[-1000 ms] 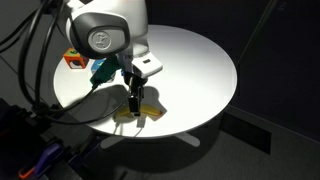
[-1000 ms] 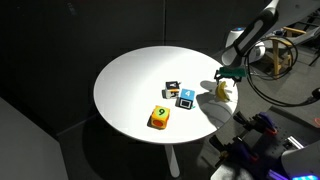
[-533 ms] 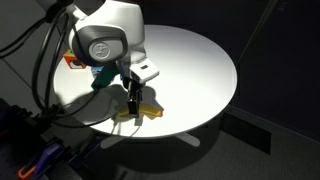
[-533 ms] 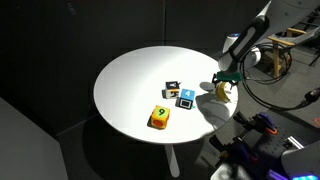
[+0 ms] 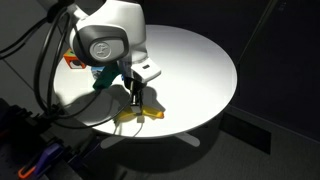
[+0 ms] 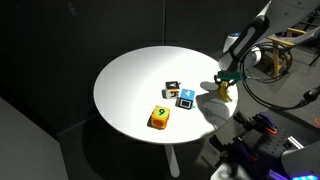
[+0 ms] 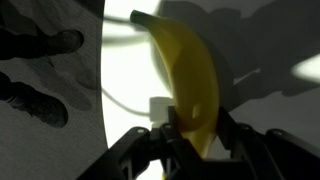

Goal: Turn the banana to the left

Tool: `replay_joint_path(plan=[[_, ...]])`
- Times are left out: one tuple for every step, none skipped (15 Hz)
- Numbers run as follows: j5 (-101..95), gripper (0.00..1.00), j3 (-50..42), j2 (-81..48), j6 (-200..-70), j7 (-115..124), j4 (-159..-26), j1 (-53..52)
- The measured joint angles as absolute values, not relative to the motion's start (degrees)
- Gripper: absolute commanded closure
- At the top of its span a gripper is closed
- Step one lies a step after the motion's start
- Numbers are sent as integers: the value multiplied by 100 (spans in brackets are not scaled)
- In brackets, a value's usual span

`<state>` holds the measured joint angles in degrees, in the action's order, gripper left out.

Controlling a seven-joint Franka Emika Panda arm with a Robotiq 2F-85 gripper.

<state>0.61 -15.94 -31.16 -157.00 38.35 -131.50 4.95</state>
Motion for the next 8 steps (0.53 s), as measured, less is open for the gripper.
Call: replay_joint_path(plan=[[61, 83, -1614, -3095, -15700, 3757, -13150, 487], [52, 83, -1643, -3074, -15700, 3662, -13150, 467], [43, 83, -1680, -3049, -15700, 3561, -13151, 430], [10, 83, -1723, -3026, -15698, 3485, -13151, 379], [-48, 83, -1780, -3004, -15697, 3426, -13153, 303], [-121, 83, -1838, -2991, -15697, 3363, -13154, 218], [-221, 83, -1898, -2984, -15697, 3317, -13155, 123], [-338, 83, -1960, -2983, -15697, 3269, -13157, 17]])
